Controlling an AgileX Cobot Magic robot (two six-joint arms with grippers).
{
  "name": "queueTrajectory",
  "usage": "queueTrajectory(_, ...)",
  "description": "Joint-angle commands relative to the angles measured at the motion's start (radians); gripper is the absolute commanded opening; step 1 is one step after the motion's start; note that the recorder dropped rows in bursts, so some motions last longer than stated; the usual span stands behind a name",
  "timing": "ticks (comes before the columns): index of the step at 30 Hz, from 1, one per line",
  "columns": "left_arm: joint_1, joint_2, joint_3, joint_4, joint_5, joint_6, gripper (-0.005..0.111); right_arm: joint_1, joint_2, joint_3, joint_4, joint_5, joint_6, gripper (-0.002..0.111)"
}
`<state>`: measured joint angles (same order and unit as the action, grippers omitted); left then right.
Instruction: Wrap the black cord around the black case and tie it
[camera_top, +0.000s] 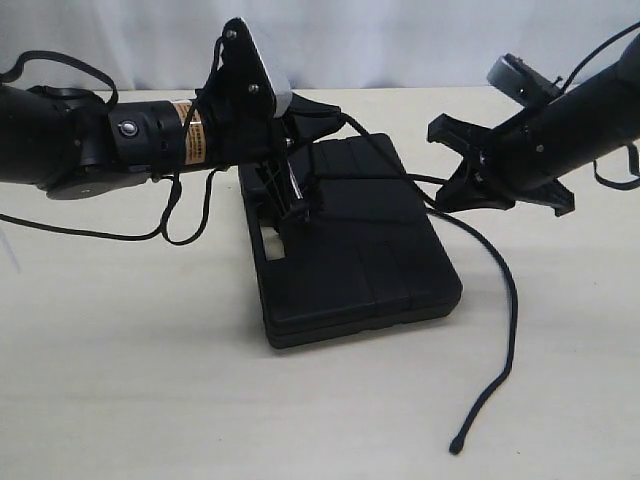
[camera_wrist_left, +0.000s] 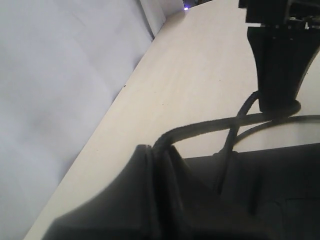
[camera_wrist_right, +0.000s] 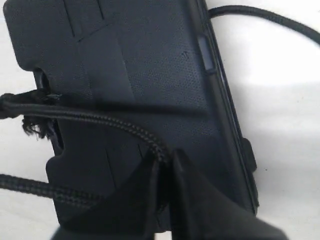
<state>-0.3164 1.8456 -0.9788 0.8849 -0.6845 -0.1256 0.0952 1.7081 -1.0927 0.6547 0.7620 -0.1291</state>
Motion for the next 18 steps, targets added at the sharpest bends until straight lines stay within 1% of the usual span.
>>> queueTrajectory(1,0.002,-0.011,0.002,-0.033,0.002,-0.012,0.0,-0.012,-0.073,0.0,-0.043,0.019,-0.12,0.005)
queueTrajectory(3,0.002,-0.011,0.002,-0.033,0.006,-0.012,0.0,-0.012,-0.113,0.0,-0.067,0.003,-0.157,0.005)
queueTrajectory(7,0.002,-0.011,0.002,-0.033,0.008,-0.012,0.0,-0.012,-0.156,0.0,-0.156,-0.016,-0.123,0.005)
queueTrajectory(11,0.002,-0.011,0.002,-0.033,0.012,-0.012,0.0,-0.012,-0.16,0.0,-0.307,-0.025,0.039,0.005)
queueTrajectory(12,0.002,-0.011,0.002,-0.033,0.014,-0.012,0.0,-0.012,-0.16,0.0,-0.332,-0.024,0.074,0.007)
queueTrajectory(13,0.002,-0.011,0.002,-0.033,0.014,-0.012,0.0,-0.012,-0.158,0.0,-0.349,-0.024,0.093,0.01)
queueTrajectory(15,0.002,-0.011,0.002,-0.033,0.014,-0.012,0.0,-0.012,-0.153,0.0,-0.363,-0.024,0.118,0.021)
queueTrajectory(18,0.002,-0.011,0.002,-0.033,0.014,-0.012,0.0,-0.012,-0.147,0.0,-0.349,-0.024,0.118,0.041)
